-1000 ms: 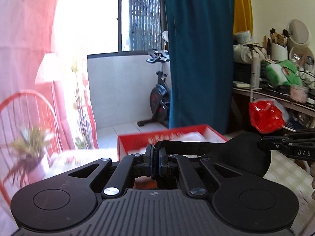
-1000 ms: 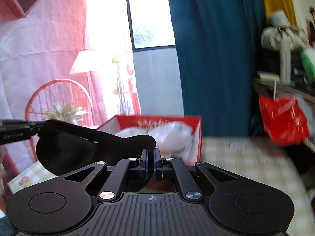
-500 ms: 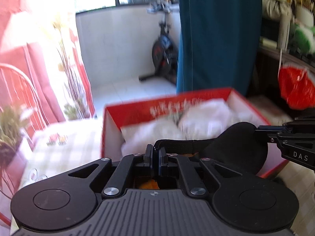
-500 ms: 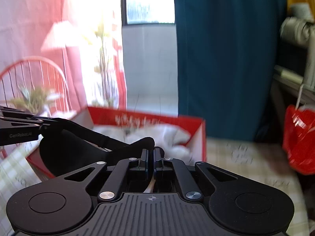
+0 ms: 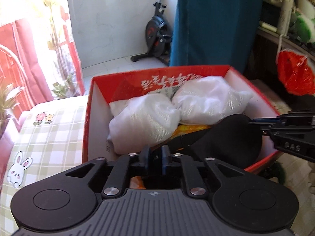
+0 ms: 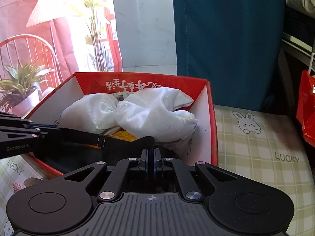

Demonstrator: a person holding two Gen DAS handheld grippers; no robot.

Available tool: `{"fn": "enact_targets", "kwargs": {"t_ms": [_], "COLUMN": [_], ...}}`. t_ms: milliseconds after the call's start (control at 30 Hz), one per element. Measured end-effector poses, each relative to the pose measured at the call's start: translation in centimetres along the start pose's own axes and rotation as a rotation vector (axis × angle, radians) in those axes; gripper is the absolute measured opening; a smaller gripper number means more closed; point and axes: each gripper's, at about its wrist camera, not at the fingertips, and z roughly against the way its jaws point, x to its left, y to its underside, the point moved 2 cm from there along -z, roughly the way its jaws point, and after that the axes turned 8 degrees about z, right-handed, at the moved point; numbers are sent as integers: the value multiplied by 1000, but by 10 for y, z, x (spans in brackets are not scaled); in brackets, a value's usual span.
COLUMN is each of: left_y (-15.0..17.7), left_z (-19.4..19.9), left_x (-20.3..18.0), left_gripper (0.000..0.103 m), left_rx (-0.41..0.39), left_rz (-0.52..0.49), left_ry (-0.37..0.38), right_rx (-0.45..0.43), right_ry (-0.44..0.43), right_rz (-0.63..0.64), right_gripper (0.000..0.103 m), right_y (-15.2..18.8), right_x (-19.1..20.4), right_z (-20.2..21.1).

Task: Organize soft objects
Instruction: 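Lower the eye mask into the red box and open both grippers, then grasp the white bag with green knot with the left gripper while the right gripper grasps it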

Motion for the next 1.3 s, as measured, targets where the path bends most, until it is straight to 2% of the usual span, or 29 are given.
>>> {"fn": "enact_targets", "kwargs": {"t_ms": [33, 67, 100, 167, 267, 333, 400, 567, 633, 700, 800, 1300], "left_y": [-1, -1, -1, 0, 4, 7, 13, 27, 33, 40, 49, 85], "left_z": [4, 8, 13, 21, 32, 41, 52, 73, 79, 83, 86, 79], "left_x": [0, -1, -1, -3, -4, -4, -4, -5, -7, -9, -9, 13], "left_gripper": [38, 54, 62, 65, 69, 73, 79, 87, 91, 98, 103, 103], "left_rx": [-6, -18, -33, -51, -62, -75, -92, -122, -134, -143, -145, -134], "left_rz": [2, 3, 3, -2, 5, 7, 15, 44, 42, 42, 53, 86], "left_ry": [10, 14, 16, 17, 28, 32, 38, 55, 44, 29, 28, -18], "right_rx": [-11, -24, -40, -73, -117, -147, -181, -226, -238, -247, -234, -166], "right_ry": [10, 15, 19, 18, 4, -12, -22, -28, -27, -27, -10, 47], "right_rz": [3, 5, 7, 15, 24, 31, 28, -20, -35, -42, -45, -50], "right_gripper": [13, 20, 23, 27, 42, 48, 60, 65, 74, 91, 101, 103], "right_y": [-1, -2, -2, -2, 1, 5, 11, 37, 47, 56, 67, 94], "right_x": [0, 0, 0, 1, 3, 7, 10, 15, 16, 17, 19, 15], "right_z": [3, 7, 11, 21, 35, 45, 55, 76, 81, 85, 86, 72]}}
